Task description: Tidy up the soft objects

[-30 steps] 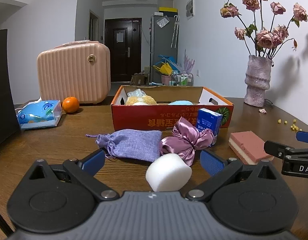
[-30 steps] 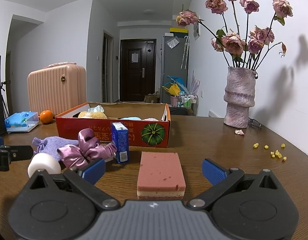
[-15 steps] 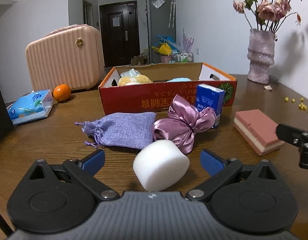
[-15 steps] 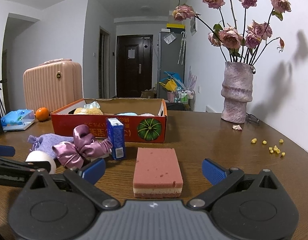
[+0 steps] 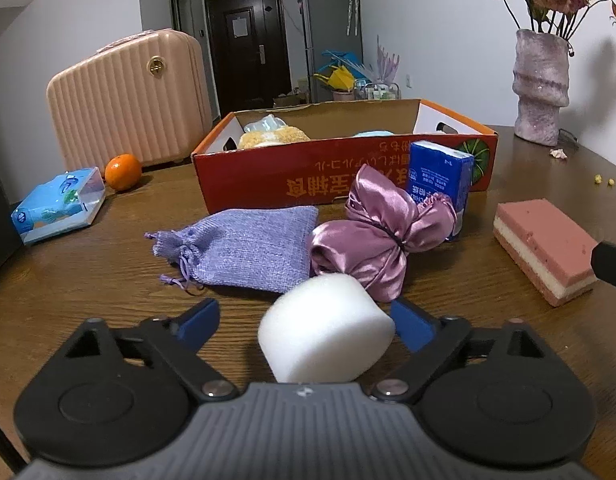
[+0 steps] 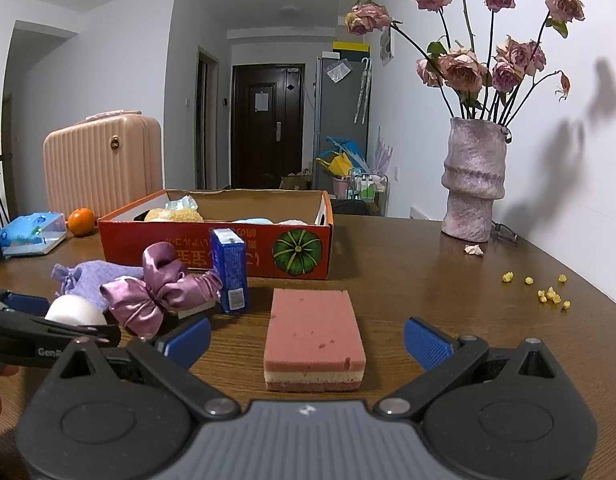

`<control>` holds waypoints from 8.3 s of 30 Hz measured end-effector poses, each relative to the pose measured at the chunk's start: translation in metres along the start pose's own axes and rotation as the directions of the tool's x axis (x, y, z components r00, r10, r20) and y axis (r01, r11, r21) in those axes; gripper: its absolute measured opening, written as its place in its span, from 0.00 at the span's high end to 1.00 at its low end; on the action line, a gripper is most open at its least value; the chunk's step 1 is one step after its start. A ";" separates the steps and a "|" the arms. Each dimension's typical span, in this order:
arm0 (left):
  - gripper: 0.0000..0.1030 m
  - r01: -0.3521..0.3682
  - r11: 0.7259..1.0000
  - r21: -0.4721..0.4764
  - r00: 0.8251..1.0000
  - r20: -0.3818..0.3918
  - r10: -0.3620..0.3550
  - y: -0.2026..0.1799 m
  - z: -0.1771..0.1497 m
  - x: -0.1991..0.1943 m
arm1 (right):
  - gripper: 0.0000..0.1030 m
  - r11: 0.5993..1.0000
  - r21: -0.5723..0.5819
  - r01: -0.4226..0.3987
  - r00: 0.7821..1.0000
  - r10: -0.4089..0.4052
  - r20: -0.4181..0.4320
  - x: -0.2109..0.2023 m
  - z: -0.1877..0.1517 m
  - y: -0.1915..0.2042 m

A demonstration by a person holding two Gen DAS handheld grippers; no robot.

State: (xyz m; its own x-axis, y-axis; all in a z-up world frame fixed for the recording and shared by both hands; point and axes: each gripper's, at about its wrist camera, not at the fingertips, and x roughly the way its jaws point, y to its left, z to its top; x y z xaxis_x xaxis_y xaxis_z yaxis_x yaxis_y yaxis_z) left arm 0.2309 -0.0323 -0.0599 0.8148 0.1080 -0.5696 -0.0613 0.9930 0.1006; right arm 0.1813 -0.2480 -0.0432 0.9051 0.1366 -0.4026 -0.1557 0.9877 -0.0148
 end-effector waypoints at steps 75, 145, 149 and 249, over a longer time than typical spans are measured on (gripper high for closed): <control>0.46 0.066 0.996 -0.055 0.980 0.194 -0.054 0.025 0.005 -0.049 | 0.00 1.000 -0.009 0.028 0.968 -0.030 -0.251 0.098 0.008 0.002; 0.46 0.070 0.992 -0.106 0.974 0.222 -0.045 0.041 0.010 -0.054 | 0.33 0.994 -0.007 -0.106 0.989 0.106 0.100 0.000 0.012 0.025; 0.46 0.072 0.992 -0.103 0.972 0.232 -0.046 0.041 0.012 -0.056 | 0.33 0.995 -0.013 -0.102 0.988 0.103 0.117 -0.001 0.013 0.028; 0.46 -0.008 0.982 -0.189 0.962 0.267 0.059 0.048 0.154 0.104 | 0.33 0.999 -0.014 -0.046 0.986 0.047 0.158 0.212 0.126 0.042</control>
State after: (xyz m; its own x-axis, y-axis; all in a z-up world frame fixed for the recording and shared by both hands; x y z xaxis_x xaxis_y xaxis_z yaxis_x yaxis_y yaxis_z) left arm 0.4019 0.0198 0.0116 0.9342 0.1498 -0.3237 -0.1753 0.9832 -0.0511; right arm 0.4170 -0.1682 -0.0137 0.9478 0.1936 -0.2535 -0.2024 0.9793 -0.0088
